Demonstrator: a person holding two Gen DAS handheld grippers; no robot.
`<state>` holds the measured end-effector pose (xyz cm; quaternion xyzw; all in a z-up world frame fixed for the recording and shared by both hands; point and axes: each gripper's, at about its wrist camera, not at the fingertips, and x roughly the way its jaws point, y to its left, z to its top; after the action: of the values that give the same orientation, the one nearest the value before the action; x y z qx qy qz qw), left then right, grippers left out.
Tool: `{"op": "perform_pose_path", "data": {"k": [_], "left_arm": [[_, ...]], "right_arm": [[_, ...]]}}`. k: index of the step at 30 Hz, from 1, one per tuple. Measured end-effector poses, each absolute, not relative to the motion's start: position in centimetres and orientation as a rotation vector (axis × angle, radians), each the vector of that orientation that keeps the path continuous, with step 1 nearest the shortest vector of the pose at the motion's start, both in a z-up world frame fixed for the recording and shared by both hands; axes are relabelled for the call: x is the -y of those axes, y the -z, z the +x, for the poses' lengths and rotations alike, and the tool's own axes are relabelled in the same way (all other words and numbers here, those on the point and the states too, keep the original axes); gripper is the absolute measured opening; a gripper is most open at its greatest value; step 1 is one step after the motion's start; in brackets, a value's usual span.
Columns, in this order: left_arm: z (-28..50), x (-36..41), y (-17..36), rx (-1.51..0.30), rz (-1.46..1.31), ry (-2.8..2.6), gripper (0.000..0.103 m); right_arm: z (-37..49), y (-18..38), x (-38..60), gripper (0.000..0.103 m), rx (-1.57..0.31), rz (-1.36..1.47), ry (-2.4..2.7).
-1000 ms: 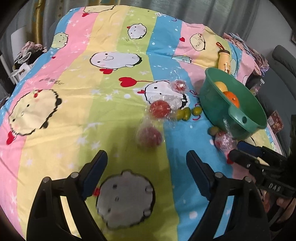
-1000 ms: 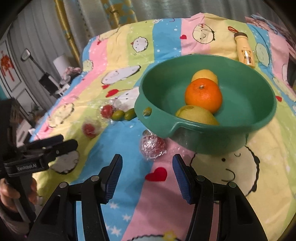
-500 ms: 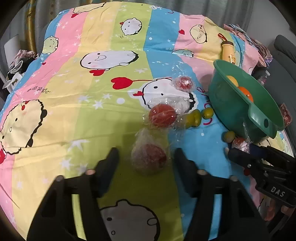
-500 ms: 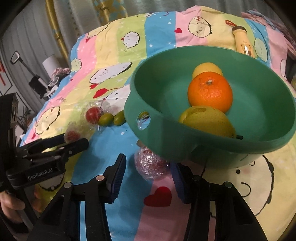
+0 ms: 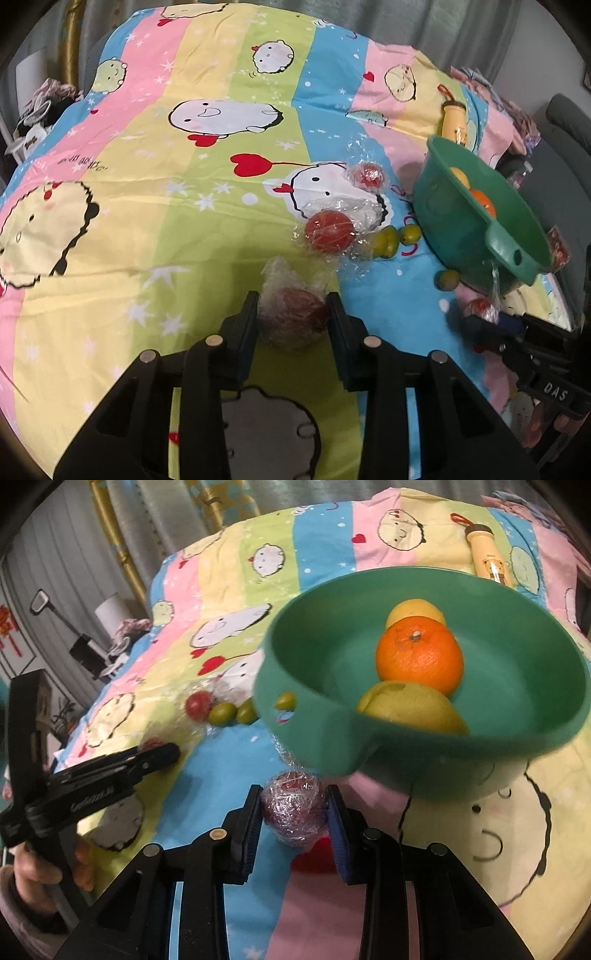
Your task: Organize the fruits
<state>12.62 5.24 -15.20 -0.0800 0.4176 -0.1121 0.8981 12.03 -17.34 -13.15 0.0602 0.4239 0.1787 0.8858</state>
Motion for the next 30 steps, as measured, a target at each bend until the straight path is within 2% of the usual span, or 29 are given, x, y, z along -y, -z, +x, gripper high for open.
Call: {"op": "perform_pose_path", "data": {"k": [16, 30], "left_arm": [[6.7, -5.0, 10.6, -0.811, -0.242, 0.314, 0.035], [5.9, -0.5, 6.6, -0.749, -0.141, 0.378, 0.035]], "right_arm": [[7.4, 7.8, 17.5, 0.035, -0.761, 0.135, -0.499], [6.2, 5.5, 21.2, 0.035, -0.672, 0.199, -0.469]]}}
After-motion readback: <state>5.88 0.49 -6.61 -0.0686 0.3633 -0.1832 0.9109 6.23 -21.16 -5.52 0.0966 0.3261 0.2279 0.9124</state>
